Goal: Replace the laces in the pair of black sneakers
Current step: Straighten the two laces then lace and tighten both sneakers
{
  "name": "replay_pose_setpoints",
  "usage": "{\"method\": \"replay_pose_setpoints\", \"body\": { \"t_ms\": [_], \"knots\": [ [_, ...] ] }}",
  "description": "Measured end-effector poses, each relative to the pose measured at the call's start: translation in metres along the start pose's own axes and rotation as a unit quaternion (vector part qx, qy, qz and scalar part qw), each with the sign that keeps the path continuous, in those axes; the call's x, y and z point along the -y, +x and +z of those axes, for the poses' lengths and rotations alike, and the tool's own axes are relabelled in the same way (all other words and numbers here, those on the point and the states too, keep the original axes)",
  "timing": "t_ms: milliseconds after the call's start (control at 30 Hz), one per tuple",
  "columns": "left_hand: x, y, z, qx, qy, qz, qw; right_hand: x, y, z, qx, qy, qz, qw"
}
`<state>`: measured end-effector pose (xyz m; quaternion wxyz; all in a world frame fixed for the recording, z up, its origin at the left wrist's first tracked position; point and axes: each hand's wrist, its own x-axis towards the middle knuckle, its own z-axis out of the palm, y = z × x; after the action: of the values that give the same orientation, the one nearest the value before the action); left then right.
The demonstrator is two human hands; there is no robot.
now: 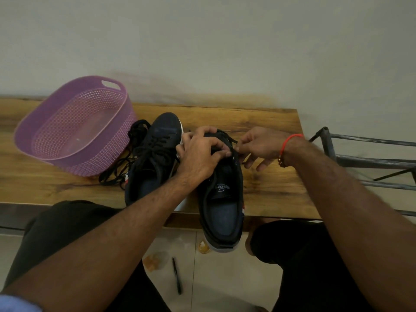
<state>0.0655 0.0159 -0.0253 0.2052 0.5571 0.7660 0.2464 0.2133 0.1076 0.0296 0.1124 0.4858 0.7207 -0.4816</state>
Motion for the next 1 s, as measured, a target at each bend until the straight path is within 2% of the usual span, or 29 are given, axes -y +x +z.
{"method": "replay_pose_setpoints", "body": {
  "t_ms": [233,367,467,567,633,767,833,933,1000],
  "knots": [
    [0.0,0.0,-0.005,0.027,-0.014,-0.005,1.0,-0.002,0.002,-0.008,-0.042,-0.09,-0.009,0.995],
    [0.002,0.003,-0.019,0.097,0.015,-0.022,0.995,-0.019,-0.006,-0.035,-0.142,-0.236,0.076,0.958],
    [0.007,0.002,-0.025,0.12,0.026,-0.026,0.992,-0.029,-0.004,-0.036,-0.163,-0.278,0.106,0.941],
    [0.011,-0.001,-0.027,0.128,0.033,-0.027,0.991,-0.016,-0.001,-0.022,-0.116,-0.322,0.013,0.94],
    [0.013,-0.002,-0.027,0.13,0.034,-0.033,0.99,-0.003,0.002,-0.007,-0.07,-0.3,-0.057,0.95],
    [0.016,-0.003,-0.024,0.129,0.044,-0.029,0.99,0.002,0.012,0.011,-0.074,-0.305,-0.109,0.943],
    [0.016,-0.003,-0.023,0.133,0.048,-0.029,0.99,-0.001,0.007,0.003,-0.068,-0.318,-0.082,0.942],
    [0.016,-0.003,-0.023,0.135,0.054,-0.03,0.989,-0.015,0.001,-0.019,-0.041,-0.324,0.041,0.944],
    [0.017,-0.003,-0.023,0.135,0.056,-0.029,0.989,-0.025,0.001,-0.027,-0.038,-0.344,0.101,0.933]
  ]
}}
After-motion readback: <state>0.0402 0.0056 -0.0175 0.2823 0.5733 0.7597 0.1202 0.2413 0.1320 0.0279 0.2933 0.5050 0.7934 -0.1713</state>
